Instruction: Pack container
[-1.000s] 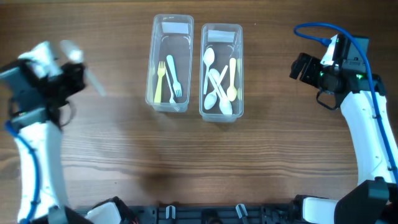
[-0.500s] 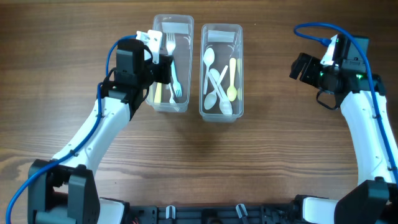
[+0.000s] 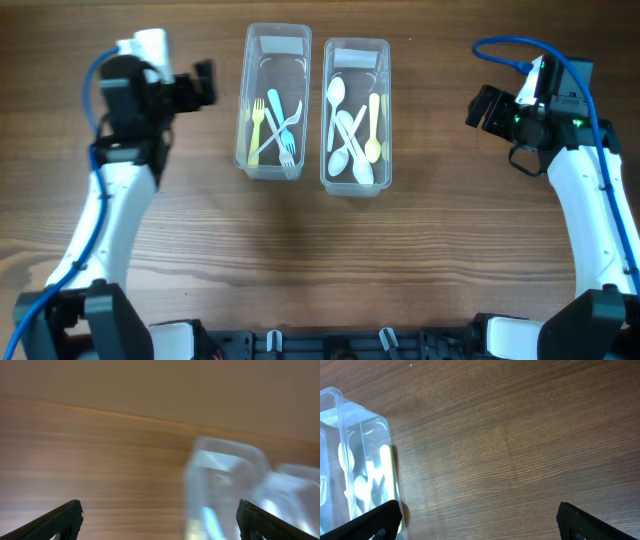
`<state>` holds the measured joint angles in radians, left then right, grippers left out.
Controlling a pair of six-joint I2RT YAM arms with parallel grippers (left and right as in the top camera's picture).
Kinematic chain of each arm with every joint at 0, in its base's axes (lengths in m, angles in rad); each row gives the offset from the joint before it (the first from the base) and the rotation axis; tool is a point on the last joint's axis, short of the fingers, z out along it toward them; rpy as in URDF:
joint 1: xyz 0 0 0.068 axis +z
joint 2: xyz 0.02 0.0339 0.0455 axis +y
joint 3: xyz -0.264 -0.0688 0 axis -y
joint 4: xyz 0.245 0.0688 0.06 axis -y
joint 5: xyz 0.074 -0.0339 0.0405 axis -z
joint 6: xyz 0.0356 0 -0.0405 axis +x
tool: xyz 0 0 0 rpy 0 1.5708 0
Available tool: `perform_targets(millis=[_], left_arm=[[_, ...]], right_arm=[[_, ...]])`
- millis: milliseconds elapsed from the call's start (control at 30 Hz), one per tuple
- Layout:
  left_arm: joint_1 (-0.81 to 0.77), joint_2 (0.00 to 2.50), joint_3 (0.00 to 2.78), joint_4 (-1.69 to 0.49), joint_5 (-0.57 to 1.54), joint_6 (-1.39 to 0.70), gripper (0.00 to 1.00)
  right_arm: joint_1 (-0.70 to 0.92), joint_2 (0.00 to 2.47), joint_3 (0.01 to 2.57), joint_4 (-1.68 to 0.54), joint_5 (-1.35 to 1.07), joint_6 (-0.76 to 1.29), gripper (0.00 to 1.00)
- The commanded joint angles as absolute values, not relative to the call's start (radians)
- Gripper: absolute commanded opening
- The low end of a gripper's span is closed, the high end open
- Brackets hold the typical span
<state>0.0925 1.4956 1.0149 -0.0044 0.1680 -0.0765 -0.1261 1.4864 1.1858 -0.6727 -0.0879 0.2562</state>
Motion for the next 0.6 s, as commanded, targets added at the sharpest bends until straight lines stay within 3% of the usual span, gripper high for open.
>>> perform_targets(millis=[0,200,567], left_arm=[[0.186,1.473,1.025,-0.062,0.144,-0.083,1.0],[0.233,1.473,1.025,-0.217,0.144,-0.083,1.0],[0.233,1.473,1.025,-0.252,0.144,-0.083,1.0]], right_arm=[[-0.128,1.477,1.196,-0.669,-0.075,0.238,1.0],[-0.128,1.477,1.196,-0.669,-0.075,0.238,1.0],[-0.128,1.477,1.196,-0.669,-0.075,0.238,1.0]])
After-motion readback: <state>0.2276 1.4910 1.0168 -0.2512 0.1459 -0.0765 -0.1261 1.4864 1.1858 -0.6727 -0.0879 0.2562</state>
